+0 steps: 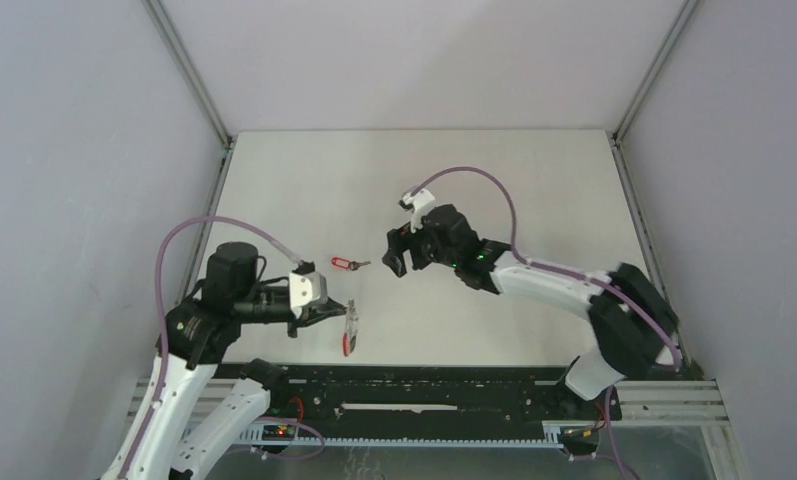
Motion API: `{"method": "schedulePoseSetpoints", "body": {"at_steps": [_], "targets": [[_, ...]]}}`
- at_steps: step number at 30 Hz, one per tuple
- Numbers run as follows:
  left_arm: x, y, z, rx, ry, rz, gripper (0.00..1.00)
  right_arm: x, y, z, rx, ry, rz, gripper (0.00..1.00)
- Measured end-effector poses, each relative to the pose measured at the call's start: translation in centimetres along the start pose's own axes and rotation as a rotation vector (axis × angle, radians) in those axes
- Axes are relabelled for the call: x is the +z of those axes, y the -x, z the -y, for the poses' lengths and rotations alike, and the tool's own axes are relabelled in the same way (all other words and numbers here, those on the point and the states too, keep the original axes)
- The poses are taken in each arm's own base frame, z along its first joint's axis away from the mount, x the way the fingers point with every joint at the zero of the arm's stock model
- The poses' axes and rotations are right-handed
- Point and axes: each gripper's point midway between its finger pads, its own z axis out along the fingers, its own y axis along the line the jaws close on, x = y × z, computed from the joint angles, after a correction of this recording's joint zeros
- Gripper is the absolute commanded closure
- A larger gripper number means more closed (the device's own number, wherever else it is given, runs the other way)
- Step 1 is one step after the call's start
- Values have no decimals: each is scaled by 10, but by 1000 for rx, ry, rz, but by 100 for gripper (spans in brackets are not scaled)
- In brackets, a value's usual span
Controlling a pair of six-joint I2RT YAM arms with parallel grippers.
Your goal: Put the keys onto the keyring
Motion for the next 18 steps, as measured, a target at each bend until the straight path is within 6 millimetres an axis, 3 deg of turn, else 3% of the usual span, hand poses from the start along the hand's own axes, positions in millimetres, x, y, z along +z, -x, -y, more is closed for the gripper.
{"method": "schedulePoseSetpoints", "body": {"at_steps": [4,8,14,18], "targets": [[-9,1,13,40,8,12,100,56,-24,10,47,-31,-75,8],[-11,-1,17,35,6,9,100,105,-29,9,57,-52,-102,16],[-11,-2,18,23,3,5,100,153,-17,-11,21,-73,-81,27],[-11,-2,19,6,3,6,100,172,-33,-29,-3,-64,-111,29]]}}
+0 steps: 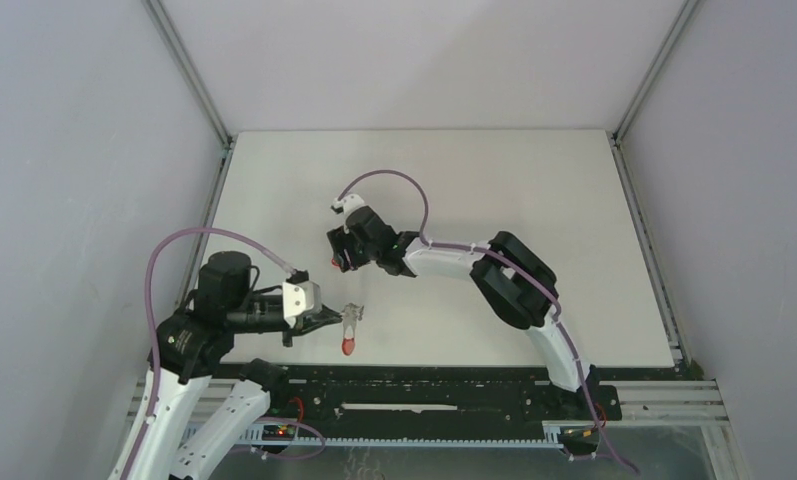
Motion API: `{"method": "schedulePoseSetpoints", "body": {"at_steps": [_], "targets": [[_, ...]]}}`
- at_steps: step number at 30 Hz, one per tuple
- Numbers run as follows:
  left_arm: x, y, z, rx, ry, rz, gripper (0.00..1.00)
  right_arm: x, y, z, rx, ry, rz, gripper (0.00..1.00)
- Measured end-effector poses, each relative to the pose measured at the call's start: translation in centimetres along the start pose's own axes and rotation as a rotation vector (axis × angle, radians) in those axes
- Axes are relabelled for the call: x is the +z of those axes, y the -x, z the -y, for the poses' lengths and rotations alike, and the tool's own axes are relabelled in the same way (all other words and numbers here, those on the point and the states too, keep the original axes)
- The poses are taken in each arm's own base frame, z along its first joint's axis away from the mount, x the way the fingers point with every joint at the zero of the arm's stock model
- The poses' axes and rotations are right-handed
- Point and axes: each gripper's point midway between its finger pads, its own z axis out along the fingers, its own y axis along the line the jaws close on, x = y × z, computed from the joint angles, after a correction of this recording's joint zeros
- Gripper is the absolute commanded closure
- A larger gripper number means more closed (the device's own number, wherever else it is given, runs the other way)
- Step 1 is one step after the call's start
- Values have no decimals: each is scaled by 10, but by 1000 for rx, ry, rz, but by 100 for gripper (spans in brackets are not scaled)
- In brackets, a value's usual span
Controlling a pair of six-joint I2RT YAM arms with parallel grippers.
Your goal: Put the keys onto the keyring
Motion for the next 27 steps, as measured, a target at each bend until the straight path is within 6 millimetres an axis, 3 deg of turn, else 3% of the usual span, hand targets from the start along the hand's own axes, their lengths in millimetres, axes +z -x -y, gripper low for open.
{"method": "schedulePoseSetpoints", "body": {"at_steps": [5,8,11,17,18,19,23,27], "targets": [[-2,7,-1,-6,11,15,100,16,-39,-10,-28,-1,-85,31],[-3,10,0,-12,16,25,100,20,-38,-18,-40,3,-97,39],[-5,13,2,-12,20,35,100,21,-38,-17,-50,-18,-103,56],[-7,17,2,-15,29,48,100,16,-40,0,-43,-84,-104,75],[-7,19,2,-12,31,52,100,11,-43,6,-34,-93,-106,83],[-8,22,2,-9,33,57,100,4,-45,13,-25,-104,-111,99],[-10,31,1,4,35,81,100,-37,-53,54,57,-160,-123,100],[-9,33,2,0,24,92,100,-77,-35,87,146,-202,-60,100]]}}
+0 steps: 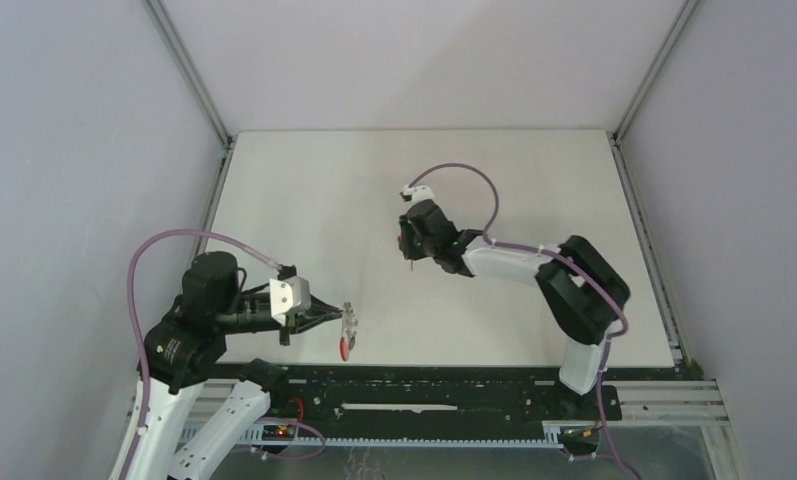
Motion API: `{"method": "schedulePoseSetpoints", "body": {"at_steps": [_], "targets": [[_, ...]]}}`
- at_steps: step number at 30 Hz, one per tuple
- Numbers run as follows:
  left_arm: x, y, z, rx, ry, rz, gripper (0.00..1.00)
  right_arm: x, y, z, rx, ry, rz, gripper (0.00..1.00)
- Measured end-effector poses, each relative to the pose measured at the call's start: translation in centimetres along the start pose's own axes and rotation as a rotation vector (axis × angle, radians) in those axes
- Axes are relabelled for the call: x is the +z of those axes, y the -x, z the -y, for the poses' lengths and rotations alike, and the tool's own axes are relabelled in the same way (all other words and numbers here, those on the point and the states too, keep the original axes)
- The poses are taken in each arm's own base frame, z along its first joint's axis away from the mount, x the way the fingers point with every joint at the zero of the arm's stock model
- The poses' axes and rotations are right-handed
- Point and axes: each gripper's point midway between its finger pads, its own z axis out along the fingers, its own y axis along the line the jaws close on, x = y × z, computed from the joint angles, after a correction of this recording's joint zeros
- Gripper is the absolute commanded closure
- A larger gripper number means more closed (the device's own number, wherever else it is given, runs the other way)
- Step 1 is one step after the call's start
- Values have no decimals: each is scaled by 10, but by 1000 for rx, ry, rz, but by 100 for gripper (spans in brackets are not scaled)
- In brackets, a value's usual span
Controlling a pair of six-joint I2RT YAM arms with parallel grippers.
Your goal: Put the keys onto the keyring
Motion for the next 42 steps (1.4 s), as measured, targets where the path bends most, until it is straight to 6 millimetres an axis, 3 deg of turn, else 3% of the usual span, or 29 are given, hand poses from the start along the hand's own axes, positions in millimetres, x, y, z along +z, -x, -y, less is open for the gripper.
{"method": "schedulePoseSetpoints", "body": {"at_steps": [2,5,11,14,20,26,27,30,34,35,36,38,42], "targets": [[1,1,0,-9,-8,2,100,-19,13,13,43,-5,49,100],[3,1,1,-30,-25,4,100,-47,21,11,75,23,101,100],[6,2,1,-41,-46,10,100,-80,11,7,129,66,117,100],[6,3,3,-46,-52,15,100,-87,1,10,159,44,102,100],[6,6,3,-45,-56,26,100,-94,-28,13,182,-15,35,85],[6,9,5,-46,-71,39,100,-85,-51,21,186,-66,-16,83],[7,10,5,-44,-73,41,100,-81,-55,23,187,-73,-25,80],[7,11,5,-43,-81,46,100,-70,-64,30,190,-91,-51,56],[8,12,5,-37,-85,53,100,-63,-74,37,188,-111,-81,36],[8,13,5,-36,-85,54,100,-63,-74,39,183,-116,-83,16],[8,13,5,-35,-85,55,100,-64,-71,39,179,-117,-79,2],[8,13,5,-34,-86,57,100,-68,-63,39,170,-112,-63,0],[8,14,5,-34,-89,61,100,-95,-29,36,143,-81,25,0]]}}
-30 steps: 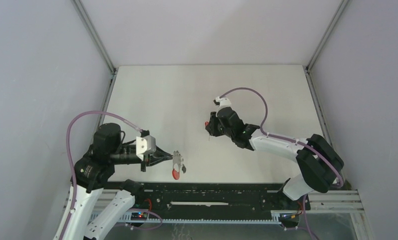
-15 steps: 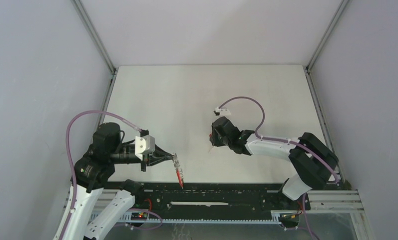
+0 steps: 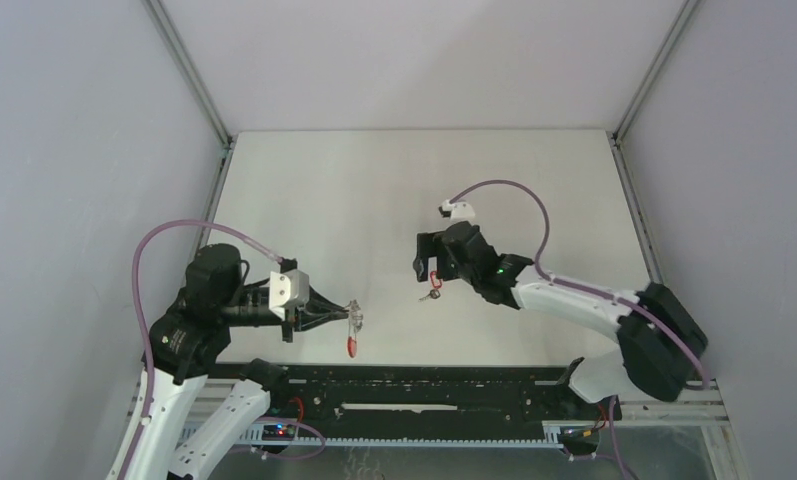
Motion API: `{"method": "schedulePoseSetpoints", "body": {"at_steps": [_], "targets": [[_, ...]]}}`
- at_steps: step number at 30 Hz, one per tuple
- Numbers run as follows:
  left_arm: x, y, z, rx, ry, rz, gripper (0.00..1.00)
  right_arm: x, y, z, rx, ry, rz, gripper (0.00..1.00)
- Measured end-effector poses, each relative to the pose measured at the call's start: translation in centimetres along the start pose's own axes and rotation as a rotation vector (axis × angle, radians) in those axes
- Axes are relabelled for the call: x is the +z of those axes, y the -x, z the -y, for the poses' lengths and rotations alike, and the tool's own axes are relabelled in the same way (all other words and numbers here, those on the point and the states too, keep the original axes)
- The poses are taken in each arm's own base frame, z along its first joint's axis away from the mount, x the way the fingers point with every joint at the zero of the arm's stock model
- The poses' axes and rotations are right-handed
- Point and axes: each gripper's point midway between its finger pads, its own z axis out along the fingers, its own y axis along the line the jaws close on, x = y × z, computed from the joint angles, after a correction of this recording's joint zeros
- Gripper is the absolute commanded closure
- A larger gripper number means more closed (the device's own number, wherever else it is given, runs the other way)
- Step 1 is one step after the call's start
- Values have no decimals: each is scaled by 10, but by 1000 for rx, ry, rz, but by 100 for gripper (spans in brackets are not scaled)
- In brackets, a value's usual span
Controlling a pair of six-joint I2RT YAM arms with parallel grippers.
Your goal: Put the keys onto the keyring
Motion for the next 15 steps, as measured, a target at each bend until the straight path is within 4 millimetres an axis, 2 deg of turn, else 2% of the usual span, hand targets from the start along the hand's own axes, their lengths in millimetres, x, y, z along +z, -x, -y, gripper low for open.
{"method": "schedulePoseSetpoints", "body": {"at_steps": [1,5,7,9,11,15], "targets": [[0,0,0,-2,0,1,100,-10,11,-2,-1,16,36,2],[0,1,0,-14,0,3,100,-41,41,2,22,60,130,36],[1,2,0,-20,-2,6,100,-46,42,14,41,51,133,41],[2,3,0,-36,-8,9,100,-47,35,23,58,37,117,43],[3,3,0,-43,-14,11,100,-44,18,29,69,20,79,50],[4,5,-2,-46,-14,15,100,-30,-22,21,64,3,-28,51]]}}
